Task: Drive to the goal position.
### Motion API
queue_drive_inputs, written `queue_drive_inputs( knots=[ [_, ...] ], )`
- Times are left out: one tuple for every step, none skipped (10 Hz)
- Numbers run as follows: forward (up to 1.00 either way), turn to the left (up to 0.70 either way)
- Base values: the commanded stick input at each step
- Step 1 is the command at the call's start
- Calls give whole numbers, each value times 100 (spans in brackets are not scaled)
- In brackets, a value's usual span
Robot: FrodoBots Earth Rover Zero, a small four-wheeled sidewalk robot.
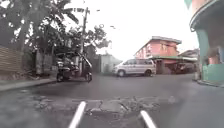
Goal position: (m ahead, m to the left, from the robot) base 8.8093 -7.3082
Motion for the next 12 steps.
queue_drive_inputs(
  knots=[
    [70,0],
    [70,0],
    [70,0],
    [67,0],
    [43,0],
    [34,0],
    [34,0],
    [33,0],
    [37,0],
    [45,0],
    [49,0],
    [55,0]
  ],
)
